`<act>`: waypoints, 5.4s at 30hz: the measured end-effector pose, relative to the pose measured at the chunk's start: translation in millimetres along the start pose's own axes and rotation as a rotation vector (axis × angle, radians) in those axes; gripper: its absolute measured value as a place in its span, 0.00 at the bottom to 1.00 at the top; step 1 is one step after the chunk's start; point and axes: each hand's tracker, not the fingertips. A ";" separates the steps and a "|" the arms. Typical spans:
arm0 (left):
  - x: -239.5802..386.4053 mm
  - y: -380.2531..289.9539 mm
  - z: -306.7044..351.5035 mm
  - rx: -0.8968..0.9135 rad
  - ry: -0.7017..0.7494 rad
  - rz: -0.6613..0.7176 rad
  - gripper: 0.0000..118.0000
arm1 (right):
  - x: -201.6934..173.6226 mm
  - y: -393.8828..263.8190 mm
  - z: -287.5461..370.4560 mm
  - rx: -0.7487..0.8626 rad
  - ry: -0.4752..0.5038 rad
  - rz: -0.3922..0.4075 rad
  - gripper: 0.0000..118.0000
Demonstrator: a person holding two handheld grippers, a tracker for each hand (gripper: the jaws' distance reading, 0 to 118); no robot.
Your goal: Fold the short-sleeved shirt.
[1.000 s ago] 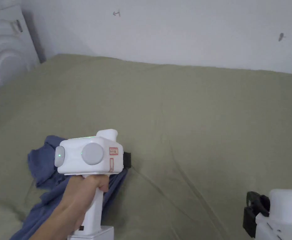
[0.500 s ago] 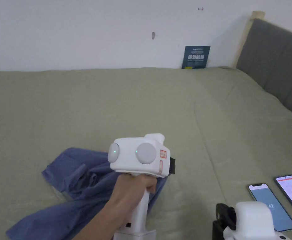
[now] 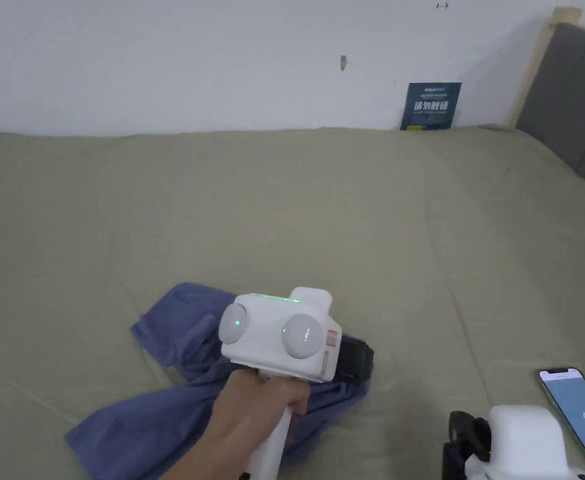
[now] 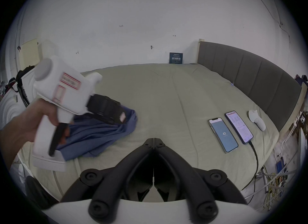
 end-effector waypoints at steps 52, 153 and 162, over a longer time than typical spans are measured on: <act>-218.2 -136.1 94.8 0.009 0.266 0.238 0.05 | -88.1 -35.4 -35.7 -0.163 0.218 0.060 0.01; -186.2 143.5 514.7 0.790 0.648 0.248 0.05 | 43.5 483.8 115.0 0.428 0.112 -0.030 0.03; -190.0 216.5 483.9 0.871 0.793 0.189 0.05 | 18.6 537.8 53.3 0.530 0.017 0.051 0.03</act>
